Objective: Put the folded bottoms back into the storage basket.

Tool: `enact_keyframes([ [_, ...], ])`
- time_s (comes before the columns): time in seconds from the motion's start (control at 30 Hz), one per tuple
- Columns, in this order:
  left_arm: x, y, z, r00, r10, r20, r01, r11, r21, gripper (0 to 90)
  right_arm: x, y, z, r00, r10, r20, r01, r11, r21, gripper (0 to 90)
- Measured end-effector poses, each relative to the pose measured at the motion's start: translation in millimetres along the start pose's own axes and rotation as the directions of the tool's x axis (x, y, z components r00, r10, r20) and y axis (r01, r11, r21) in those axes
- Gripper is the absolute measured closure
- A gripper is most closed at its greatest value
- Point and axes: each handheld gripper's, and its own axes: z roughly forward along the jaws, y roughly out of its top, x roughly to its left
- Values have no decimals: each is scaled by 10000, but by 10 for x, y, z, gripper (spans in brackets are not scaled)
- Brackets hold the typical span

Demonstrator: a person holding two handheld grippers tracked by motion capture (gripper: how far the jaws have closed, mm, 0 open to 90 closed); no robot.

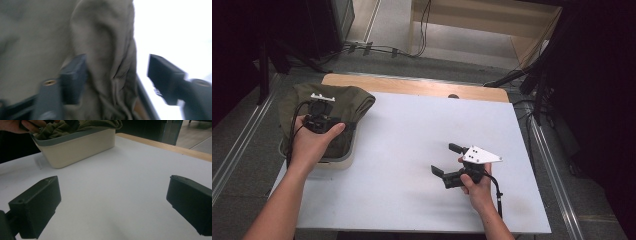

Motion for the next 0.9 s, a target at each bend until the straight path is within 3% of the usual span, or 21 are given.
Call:
enact_keyframes([
  [0.1,-3,64,67,9997,146,-188,-146,9999,-4,140,-6,-25,-25,10000,30,58,-30,10000,48,0],
  [0.23,78,92,237,9985,-76,-533,80,9999,68,126,-27,-60,-55,9999,71,101,-71,10000,3,0],
  [0.27,101,92,266,9977,-94,-675,93,10000,-18,158,-33,-68,-64,9999,87,139,-88,10000,17,0],
  [0.33,131,104,272,9986,-228,-472,223,9997,-126,245,-39,-83,-86,9998,93,193,-94,9999,50,0],
  [0.43,126,141,221,9995,-109,-294,94,9987,-492,427,-53,-103,-119,9998,24,211,-25,10000,34,0],
  [0.57,154,168,206,9985,-133,-531,104,9985,-537,624,-85,-139,-166,9995,126,295,-127,9999,26,0],
  [0.67,231,145,285,9975,-399,-588,398,9992,-26,791,-98,-162,-196,9994,143,307,-143,9999,-16,0],
  [0.7,260,130,344,9976,-460,-511,479,9982,350,811,-97,-170,-206,9993,180,314,-179,9998,-34,0],
  [0.83,283,103,551,9980,-292,-567,383,9854,1659,823,-110,-211,-255,9991,203,379,-202,9998,-23,0],
  [0.9,289,99,606,9974,-233,-680,354,9826,1824,824,-122,-234,-280,9988,248,423,-247,9997,-20,0],
])
